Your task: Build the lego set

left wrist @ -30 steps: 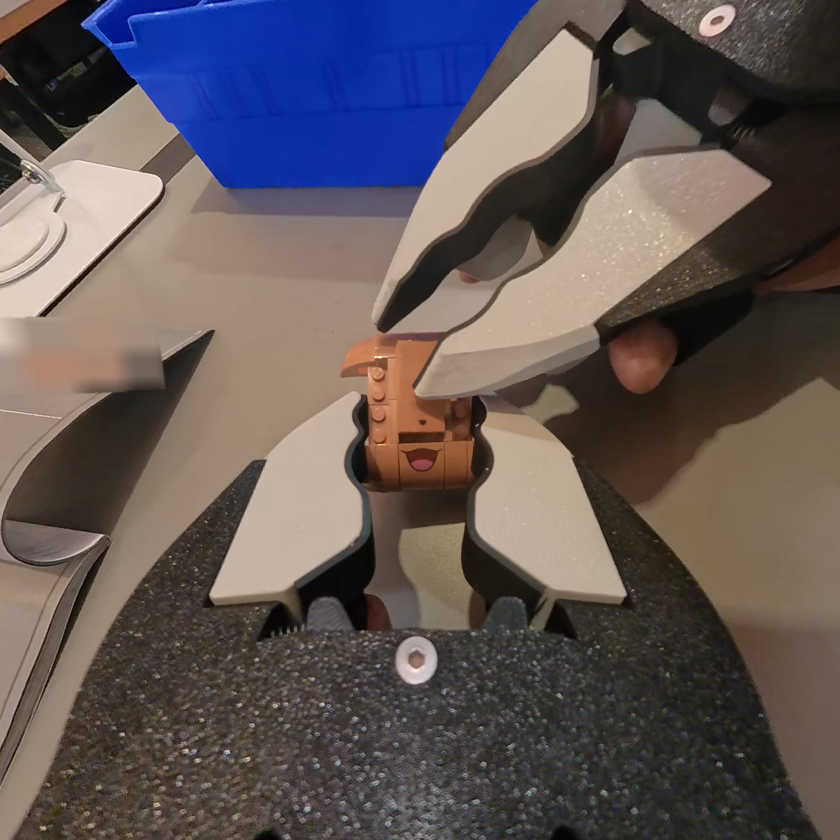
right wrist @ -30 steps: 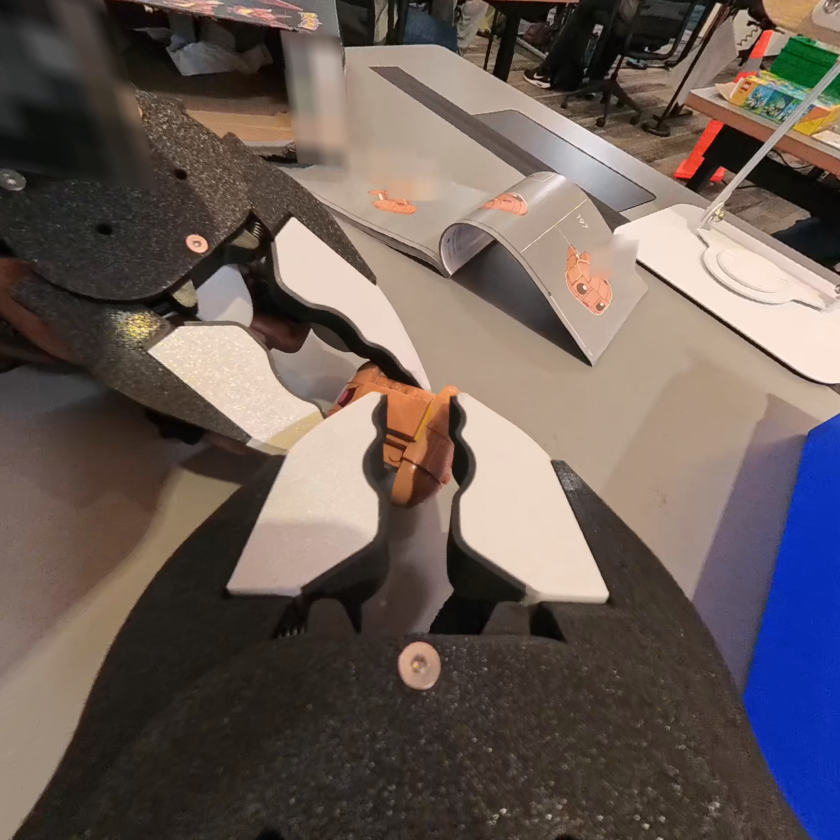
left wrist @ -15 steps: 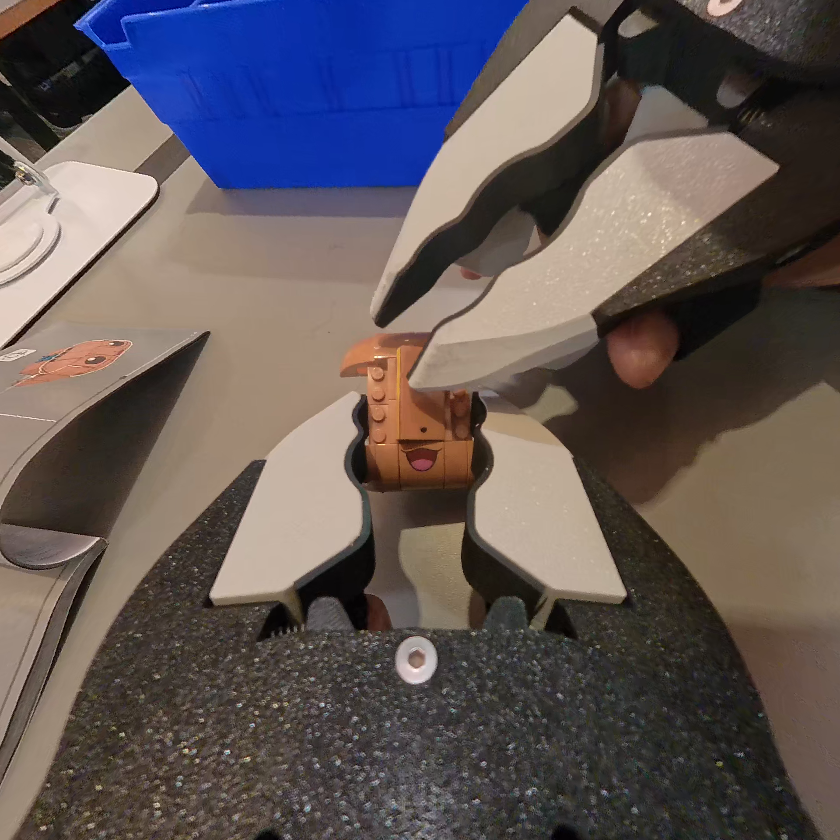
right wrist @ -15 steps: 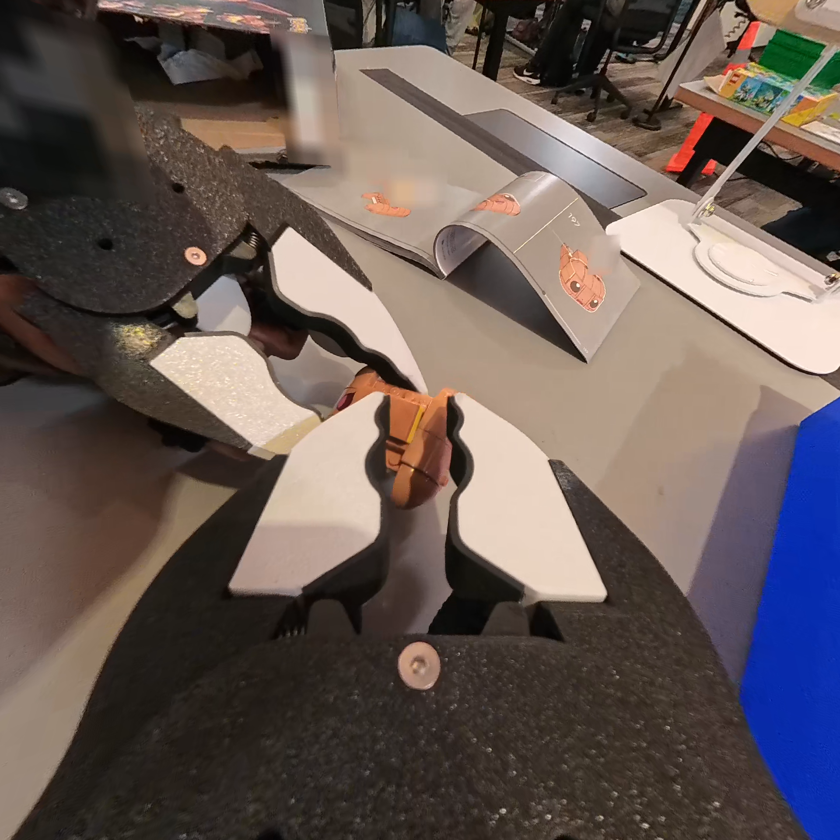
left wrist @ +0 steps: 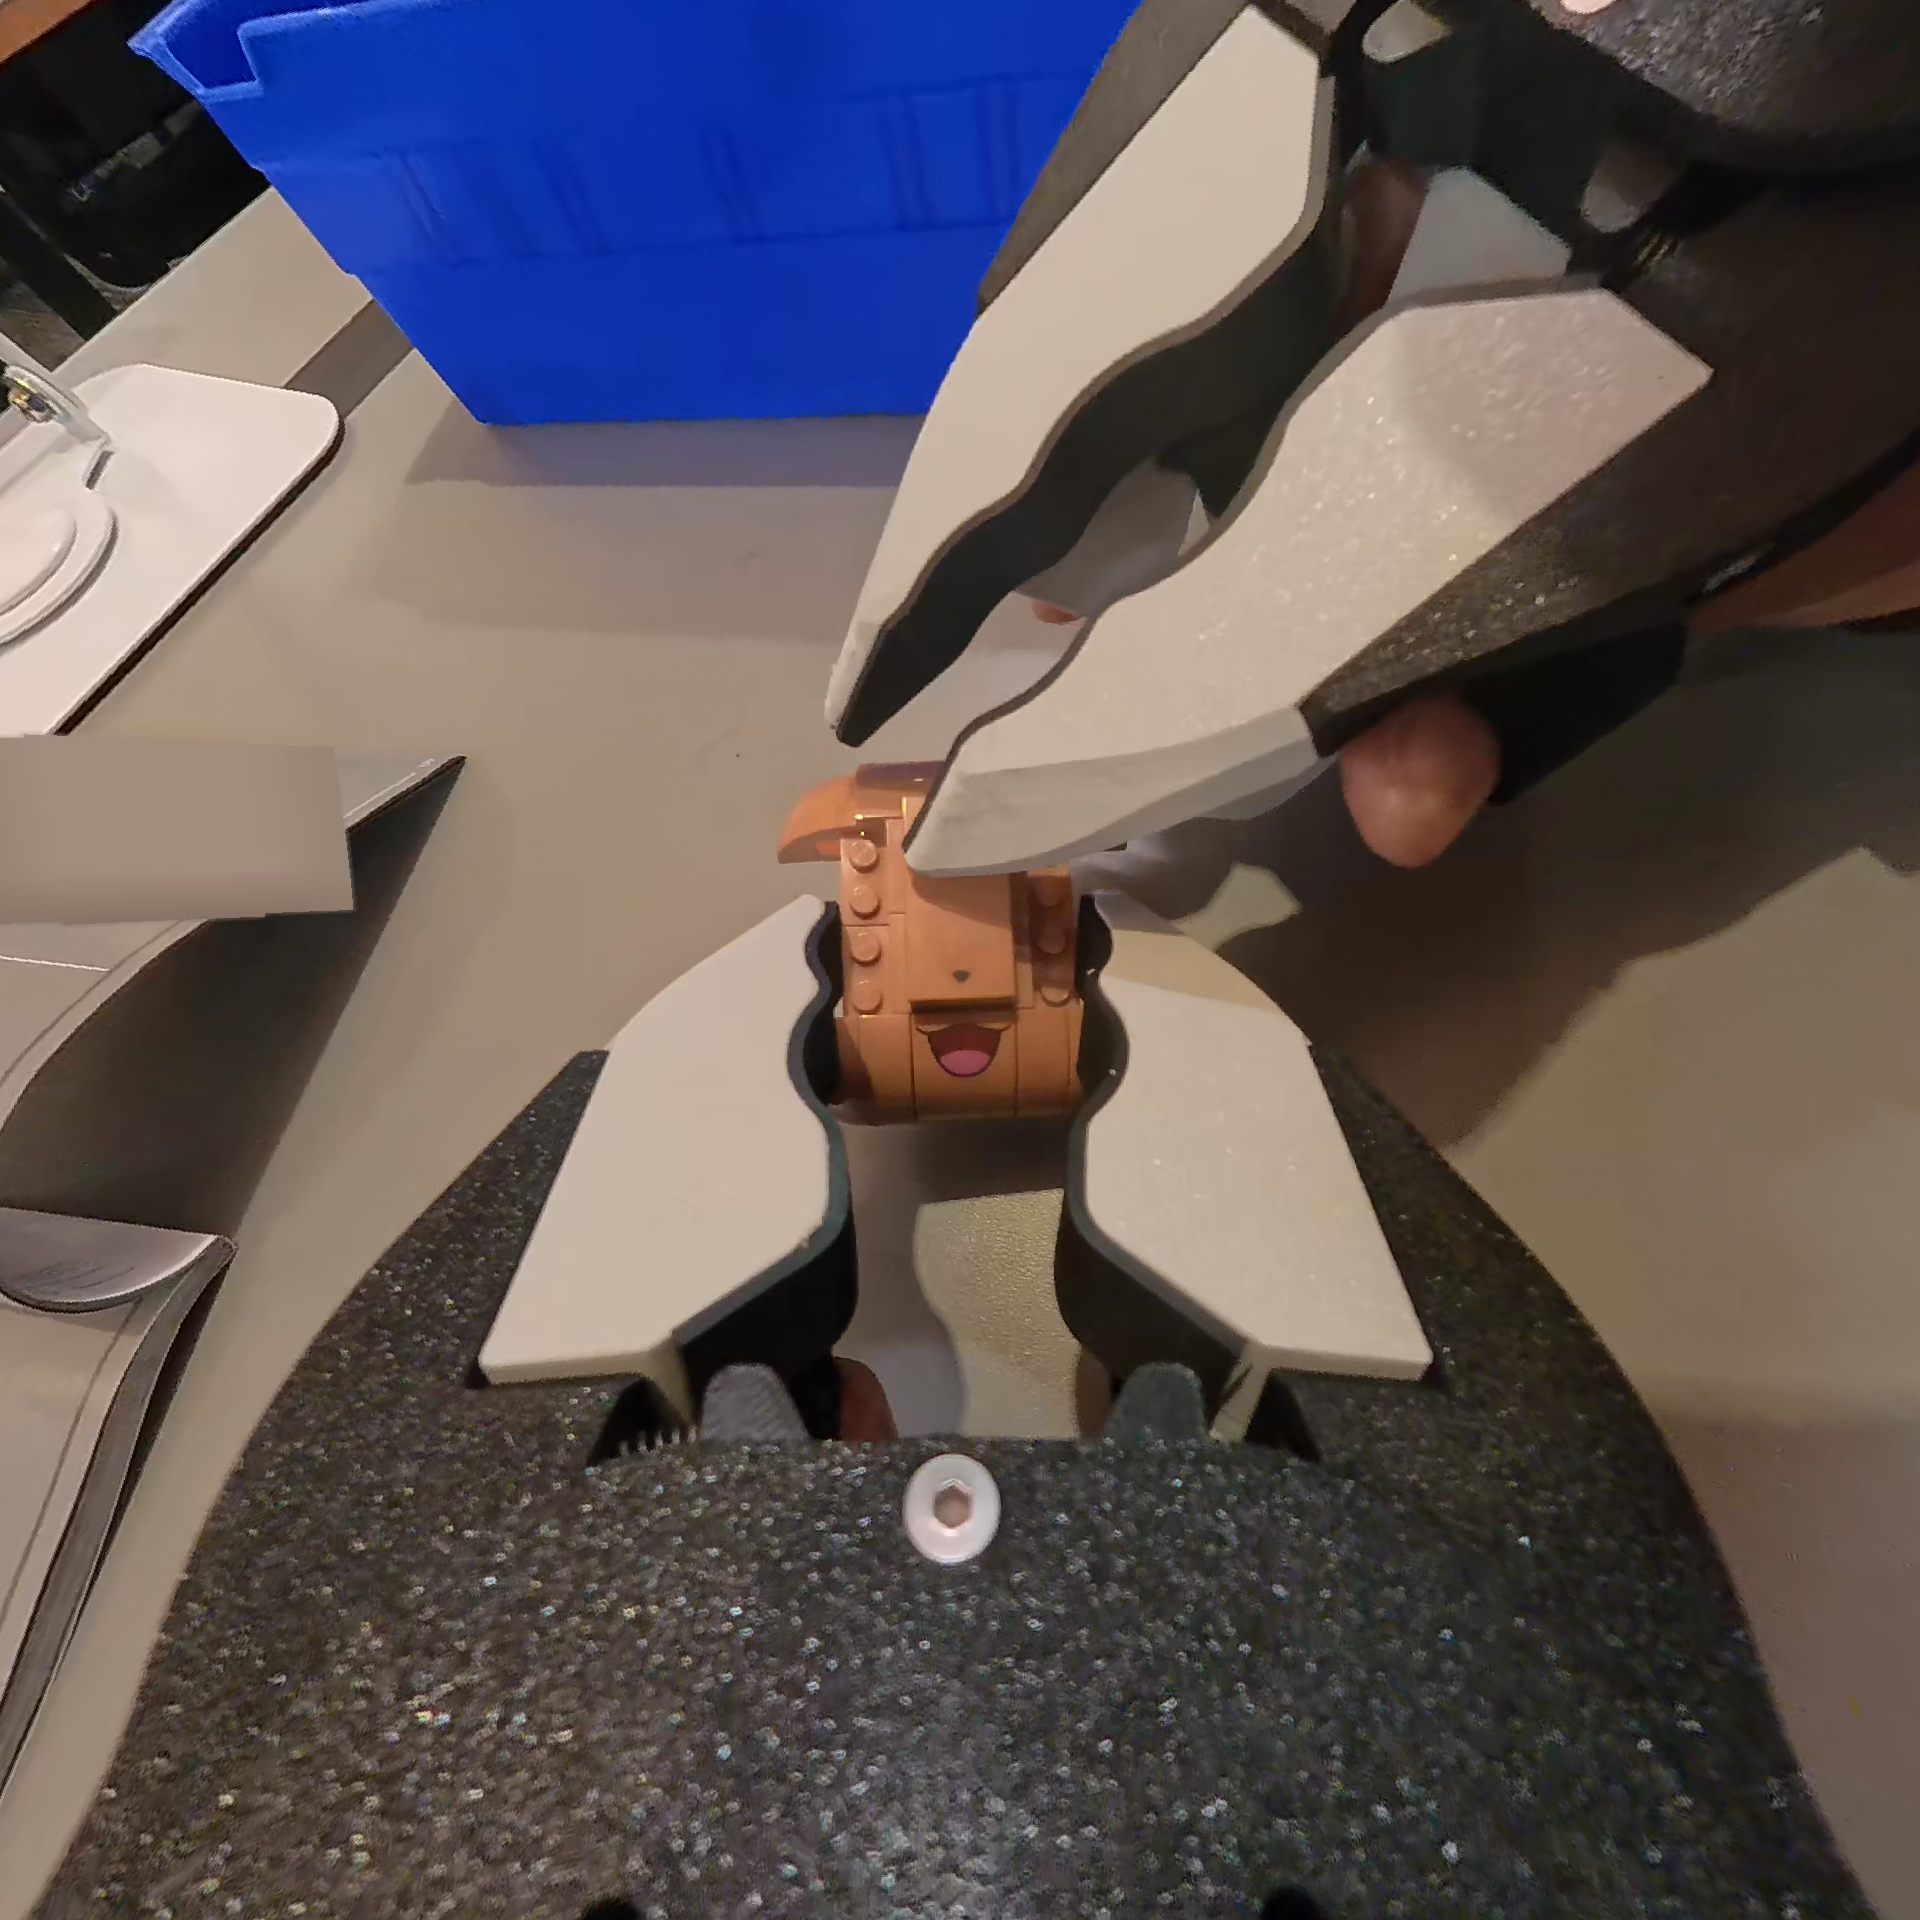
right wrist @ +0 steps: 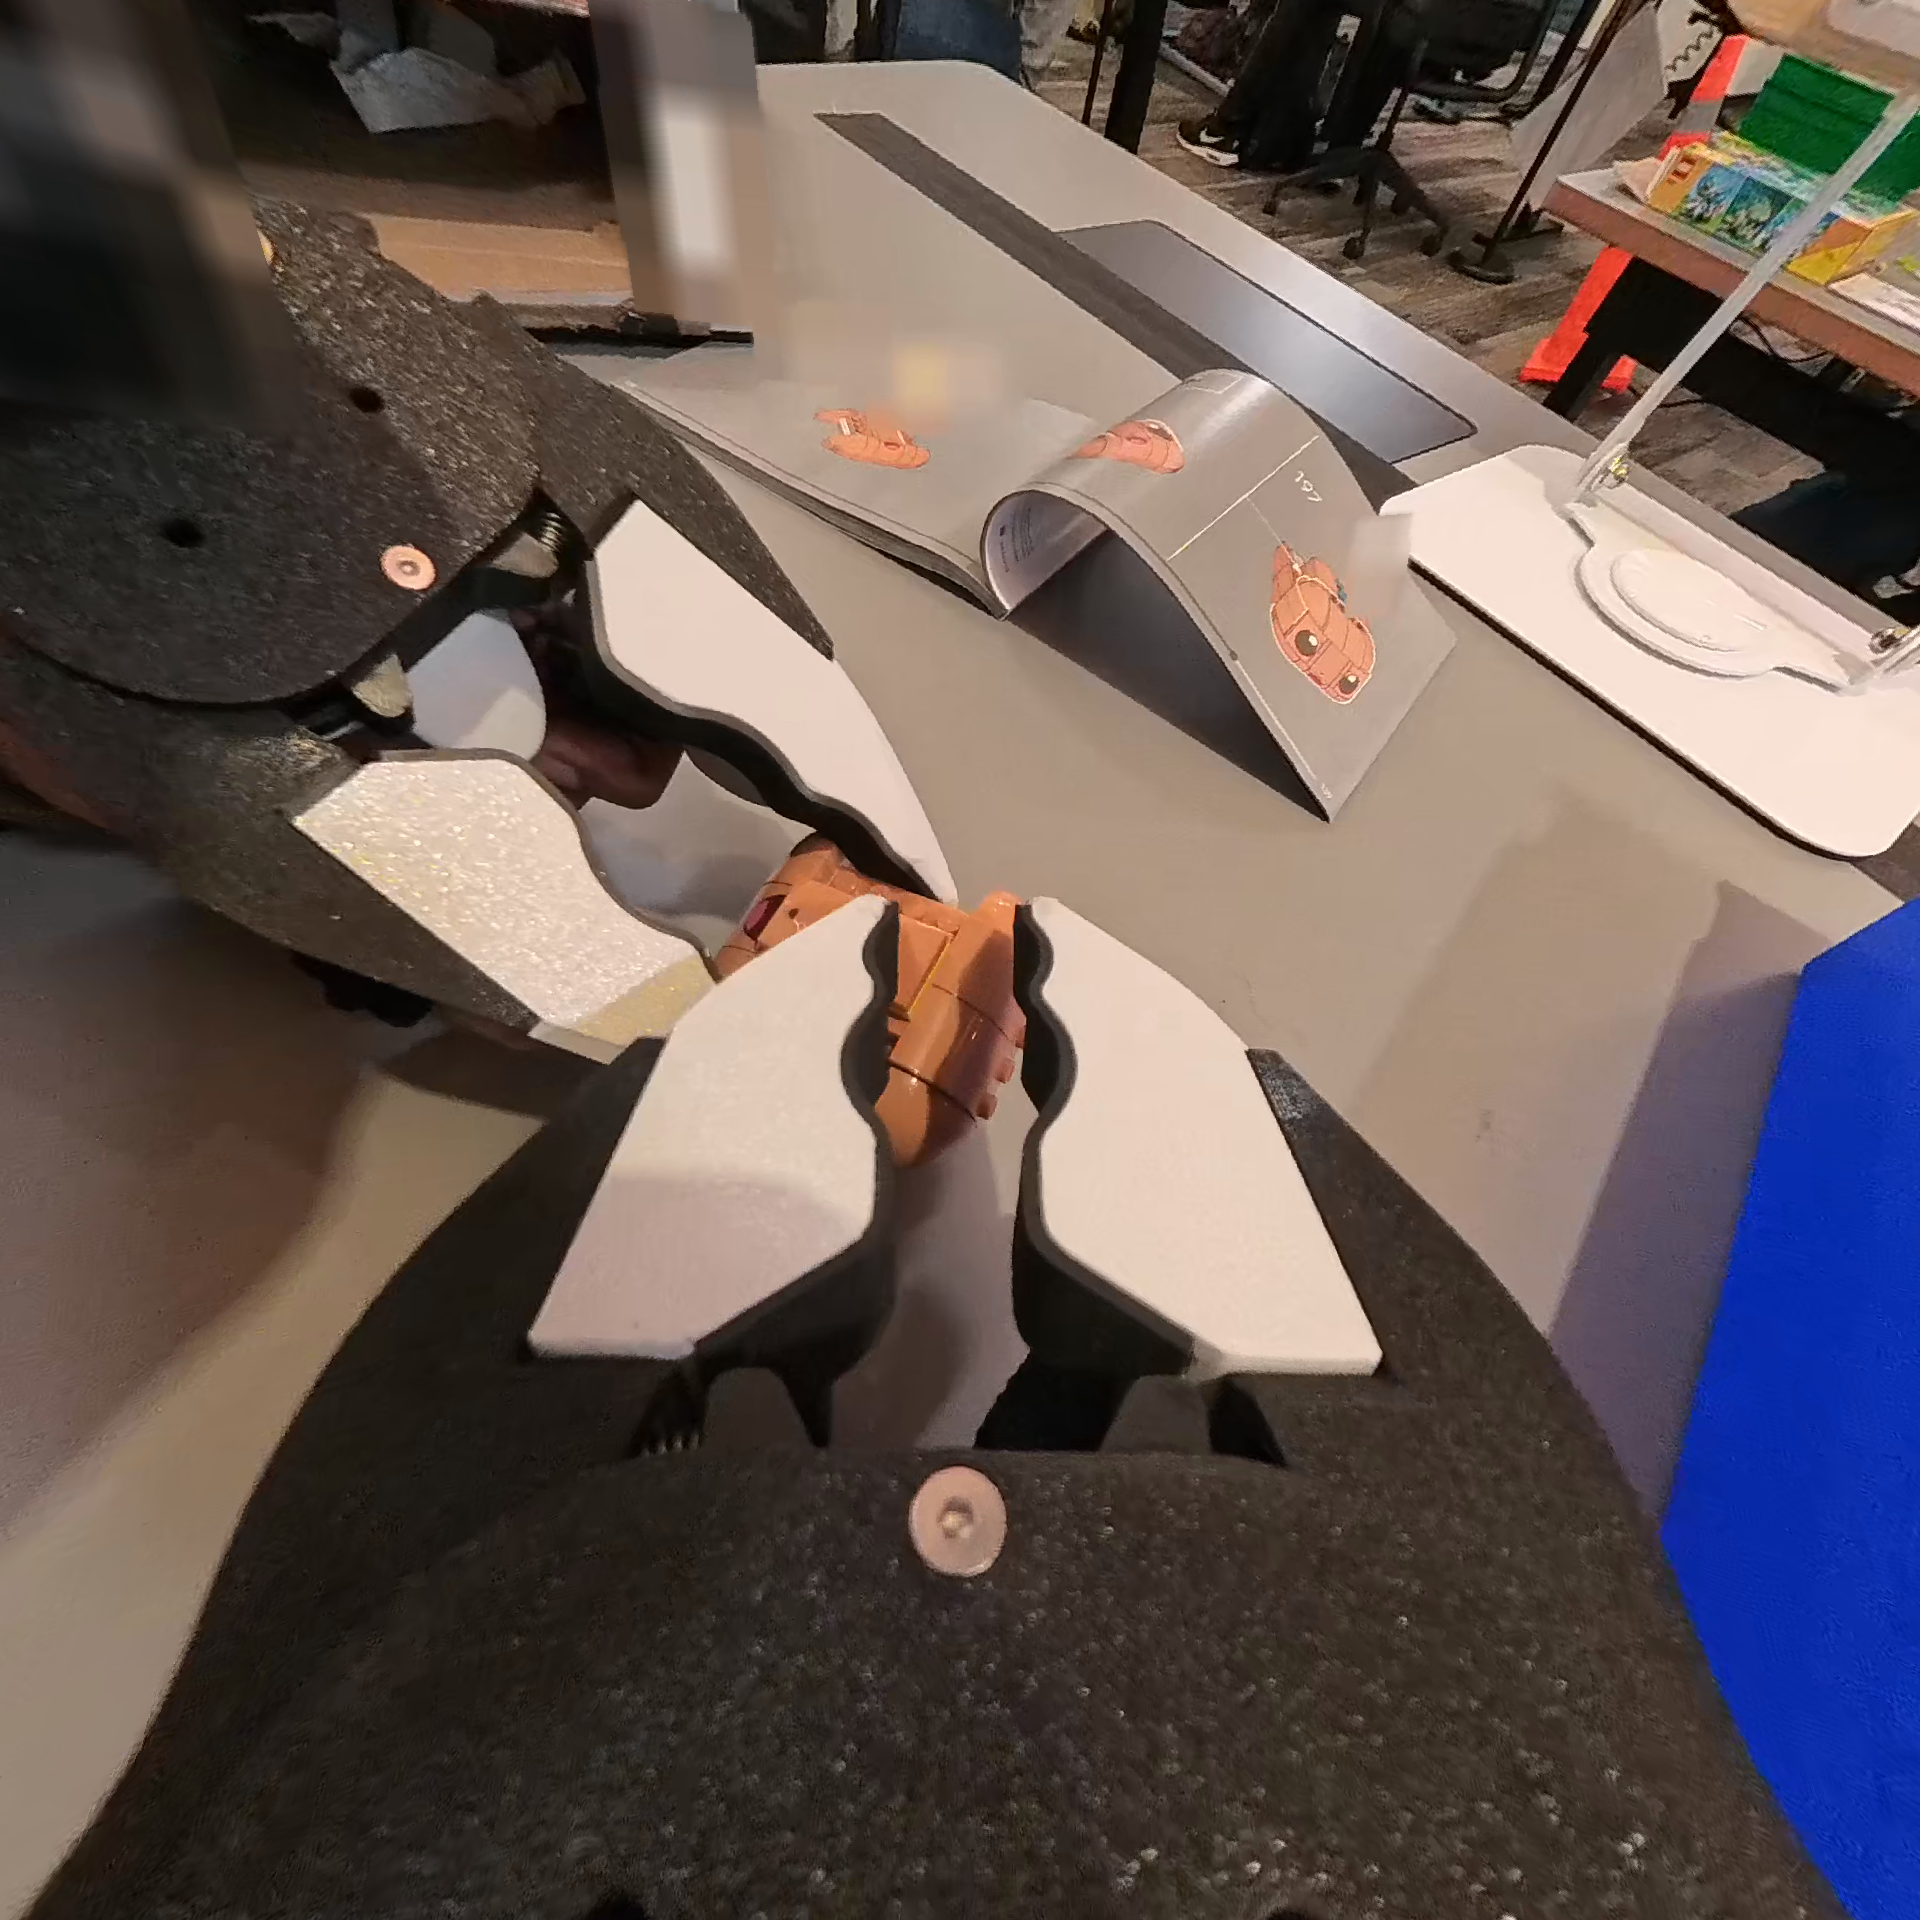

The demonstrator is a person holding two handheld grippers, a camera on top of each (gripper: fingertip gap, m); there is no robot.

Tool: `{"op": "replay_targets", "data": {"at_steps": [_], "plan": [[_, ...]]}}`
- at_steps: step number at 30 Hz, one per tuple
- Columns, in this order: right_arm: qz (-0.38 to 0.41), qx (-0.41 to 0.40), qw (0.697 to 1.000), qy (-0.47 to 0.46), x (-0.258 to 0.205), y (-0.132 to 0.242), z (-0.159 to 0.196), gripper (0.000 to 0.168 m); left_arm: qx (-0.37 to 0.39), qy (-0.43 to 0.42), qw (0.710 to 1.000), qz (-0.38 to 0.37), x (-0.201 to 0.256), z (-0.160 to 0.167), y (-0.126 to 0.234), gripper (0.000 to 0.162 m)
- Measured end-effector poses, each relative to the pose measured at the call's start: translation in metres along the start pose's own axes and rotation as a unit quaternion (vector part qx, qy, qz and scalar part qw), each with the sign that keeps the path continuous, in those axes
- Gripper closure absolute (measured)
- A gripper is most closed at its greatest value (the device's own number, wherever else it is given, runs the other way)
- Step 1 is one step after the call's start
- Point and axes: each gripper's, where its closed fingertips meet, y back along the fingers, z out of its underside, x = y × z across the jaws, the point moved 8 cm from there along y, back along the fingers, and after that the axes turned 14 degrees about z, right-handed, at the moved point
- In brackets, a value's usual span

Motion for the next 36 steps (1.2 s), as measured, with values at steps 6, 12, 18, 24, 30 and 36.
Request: {"op": "replay_targets", "data": {"at_steps": [6,12,18,24,30,36], "plan": [[-0.006,-0.008,1.000,0.016,-0.001,-0.001,0.001,0.148,-0.004,0.000,1.000,0.004,0.001,0.001,-0.001,0.119],[-0.031,0.027,0.999,0.029,-0.003,0.004,-0.004,0.144,-0.002,0.006,1.000,0.003,-0.001,0.001,0.000,0.119],[-0.114,0.074,0.984,0.116,0.003,0.013,-0.003,0.138,0.000,0.010,1.000,0.028,0.000,0.002,0.001,0.119],[-0.245,0.061,0.963,0.099,0.012,0.018,0.007,0.136,0.002,-0.017,0.994,0.110,0.008,0.002,0.007,0.119],[-0.259,0.034,0.960,0.098,0.005,0.015,0.011,0.136,-0.012,-0.055,0.990,0.128,0.014,0.002,0.008,0.119],[-0.247,0.029,0.963,0.108,0.001,0.013,0.011,0.143,-0.017,-0.057,0.990,0.127,0.015,0.003,0.007,0.119]]}}
